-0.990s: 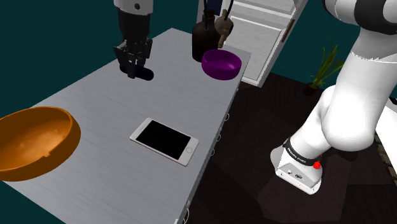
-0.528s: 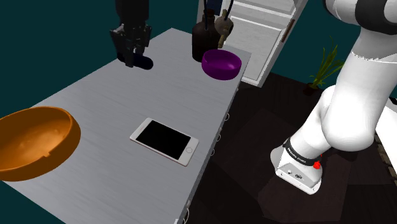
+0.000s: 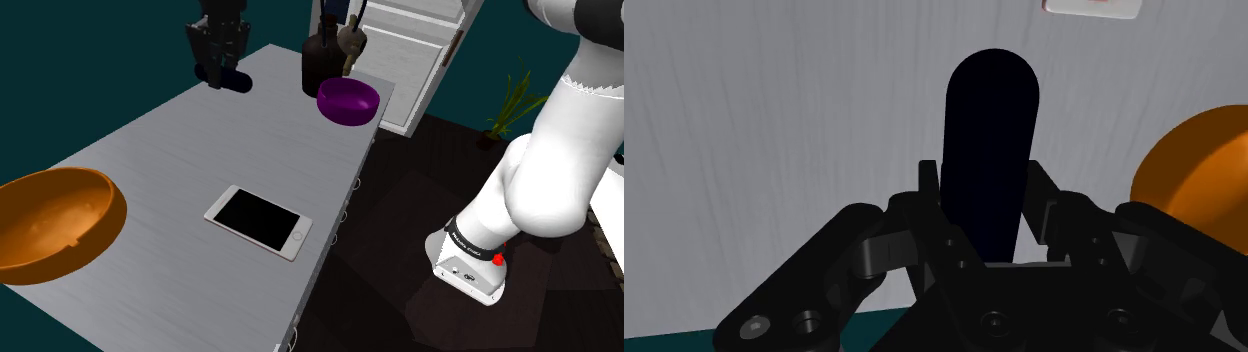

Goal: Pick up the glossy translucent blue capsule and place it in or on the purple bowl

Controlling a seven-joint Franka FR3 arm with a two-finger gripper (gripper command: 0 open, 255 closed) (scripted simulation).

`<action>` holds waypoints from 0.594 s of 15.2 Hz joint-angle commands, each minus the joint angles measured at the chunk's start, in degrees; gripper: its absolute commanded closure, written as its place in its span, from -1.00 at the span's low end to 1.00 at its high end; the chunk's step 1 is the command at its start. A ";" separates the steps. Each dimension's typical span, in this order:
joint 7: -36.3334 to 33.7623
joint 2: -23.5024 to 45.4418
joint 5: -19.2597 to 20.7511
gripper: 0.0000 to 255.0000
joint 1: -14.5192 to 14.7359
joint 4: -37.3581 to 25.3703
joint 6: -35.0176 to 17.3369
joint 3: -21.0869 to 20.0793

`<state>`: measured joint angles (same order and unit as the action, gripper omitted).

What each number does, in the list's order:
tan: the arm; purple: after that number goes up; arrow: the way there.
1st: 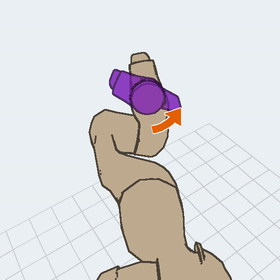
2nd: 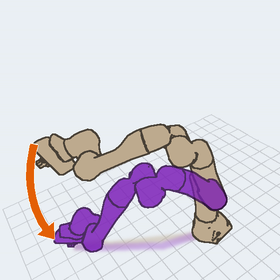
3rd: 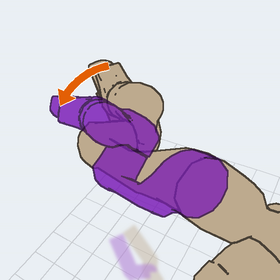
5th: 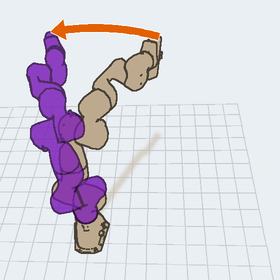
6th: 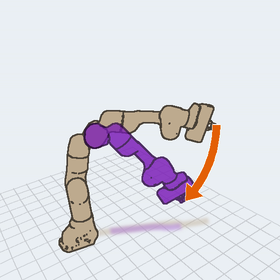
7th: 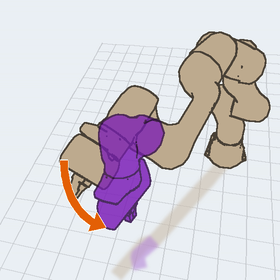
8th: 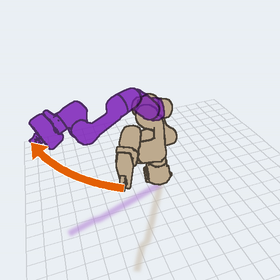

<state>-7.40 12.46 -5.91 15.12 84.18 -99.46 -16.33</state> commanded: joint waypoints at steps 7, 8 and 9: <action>10.54 -13.67 -4.28 1.00 -6.06 16.31 -1.43 3.95; 11.88 -15.07 -4.59 1.00 -6.67 17.87 -1.38 4.61; 13.23 -16.42 -4.85 1.00 -7.28 19.34 -1.30 5.28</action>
<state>4.40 -2.62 -10.46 8.44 101.79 -100.58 -11.68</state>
